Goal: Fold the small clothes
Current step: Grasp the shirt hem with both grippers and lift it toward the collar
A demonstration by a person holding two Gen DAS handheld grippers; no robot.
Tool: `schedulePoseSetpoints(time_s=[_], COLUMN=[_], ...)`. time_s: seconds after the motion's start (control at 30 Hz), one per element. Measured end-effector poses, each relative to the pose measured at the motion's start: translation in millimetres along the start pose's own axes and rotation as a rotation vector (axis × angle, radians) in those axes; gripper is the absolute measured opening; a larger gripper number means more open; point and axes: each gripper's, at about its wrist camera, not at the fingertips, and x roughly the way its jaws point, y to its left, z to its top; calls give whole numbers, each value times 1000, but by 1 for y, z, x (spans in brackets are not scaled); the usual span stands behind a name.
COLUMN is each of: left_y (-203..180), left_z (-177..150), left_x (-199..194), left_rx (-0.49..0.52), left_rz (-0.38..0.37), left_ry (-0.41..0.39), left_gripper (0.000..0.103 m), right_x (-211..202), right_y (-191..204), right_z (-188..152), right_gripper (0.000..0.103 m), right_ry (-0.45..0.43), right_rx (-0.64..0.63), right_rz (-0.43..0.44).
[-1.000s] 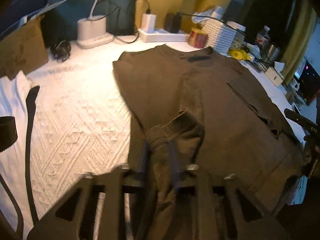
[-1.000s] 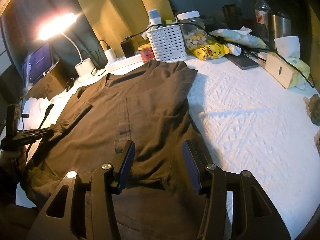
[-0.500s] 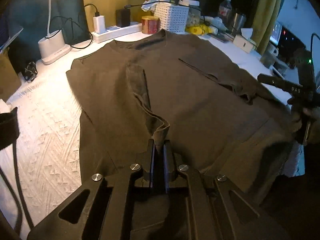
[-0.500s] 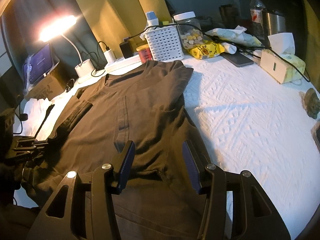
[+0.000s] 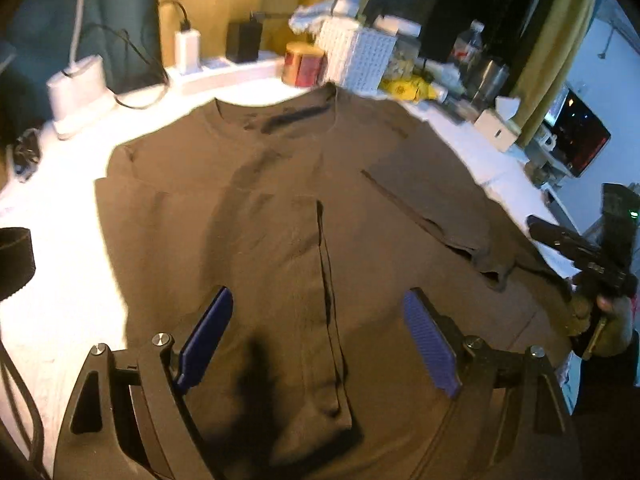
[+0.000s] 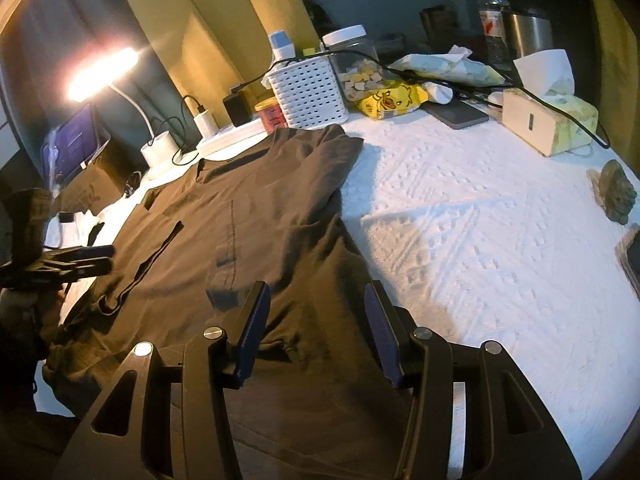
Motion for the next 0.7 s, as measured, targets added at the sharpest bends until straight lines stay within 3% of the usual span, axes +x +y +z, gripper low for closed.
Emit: schedulePoseSetpoints(time_s=[0.17, 0.37, 0.5, 0.63, 0.7], left_y=[-8, -30, -36, -38, -35], left_z=[3, -3, -12, -25, -36], left_x=[24, 22, 6, -11, -13], left_rx=[7, 50, 66, 114, 124], left_rz=[-36, -89, -69, 42, 49], left_ry=[55, 71, 50, 22, 42], left_gripper=[86, 86, 86, 86, 86], right_x=[3, 3, -3, -12, -16], right_y=[-9, -12, -12, -13, -13], right_z=[-2, 0, 0, -1, -3], right_gripper=[52, 52, 52, 52, 52], right_ry=[9, 6, -6, -13, -15], right_rx=[17, 18, 15, 12, 12], right_rz=[-6, -13, -22, -42, -51])
